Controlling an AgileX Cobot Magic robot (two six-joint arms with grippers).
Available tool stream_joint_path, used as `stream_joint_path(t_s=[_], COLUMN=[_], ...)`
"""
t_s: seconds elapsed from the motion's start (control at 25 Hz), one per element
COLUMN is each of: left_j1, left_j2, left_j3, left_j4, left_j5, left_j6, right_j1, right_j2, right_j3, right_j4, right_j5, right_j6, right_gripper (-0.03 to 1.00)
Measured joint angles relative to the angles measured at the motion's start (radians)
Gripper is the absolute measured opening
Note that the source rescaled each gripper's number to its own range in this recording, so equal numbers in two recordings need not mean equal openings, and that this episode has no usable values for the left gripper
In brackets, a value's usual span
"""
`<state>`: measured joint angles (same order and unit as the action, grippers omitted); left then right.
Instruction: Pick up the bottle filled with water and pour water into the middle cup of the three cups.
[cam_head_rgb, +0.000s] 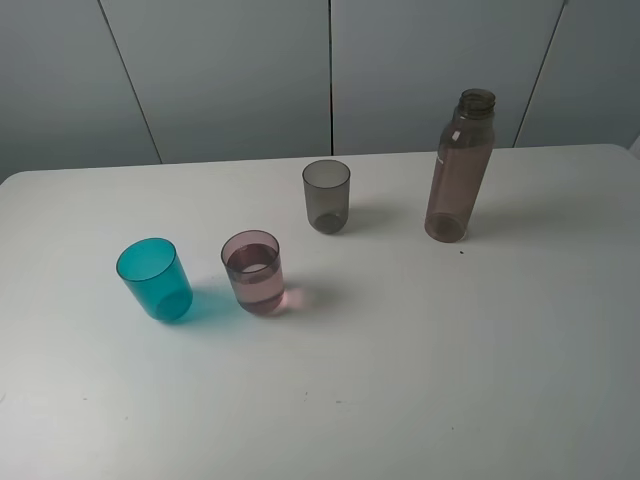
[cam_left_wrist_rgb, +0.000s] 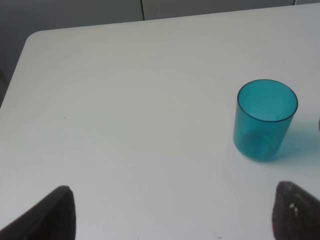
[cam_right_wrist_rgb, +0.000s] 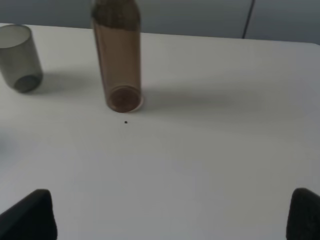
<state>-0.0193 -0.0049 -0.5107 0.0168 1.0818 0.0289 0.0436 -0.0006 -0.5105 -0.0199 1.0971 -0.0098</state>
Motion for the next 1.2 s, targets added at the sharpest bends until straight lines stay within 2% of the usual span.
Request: stream_joint_path(t_s=[0.2, 0.48, 1.2], left_j1=[0.0, 0.0, 0.0], left_j2=[0.0, 0.0, 0.0], left_j3=[0.0, 0.0, 0.0], left_j4=[0.0, 0.0, 0.0], left_j5=[0.0, 0.0, 0.0], left_j6=[0.0, 0.0, 0.0], right_j1=[-0.065, -0.067, -0.067], right_j2=[0.0, 0.0, 0.0], right_j3=[0.0, 0.0, 0.0], right_j4=[-0.006, 0.02, 0.052], right_j5=[0.0, 0.0, 0.0], right_j6=[0.0, -0.04, -0.041], right_gripper=[1.0, 1.0, 1.0])
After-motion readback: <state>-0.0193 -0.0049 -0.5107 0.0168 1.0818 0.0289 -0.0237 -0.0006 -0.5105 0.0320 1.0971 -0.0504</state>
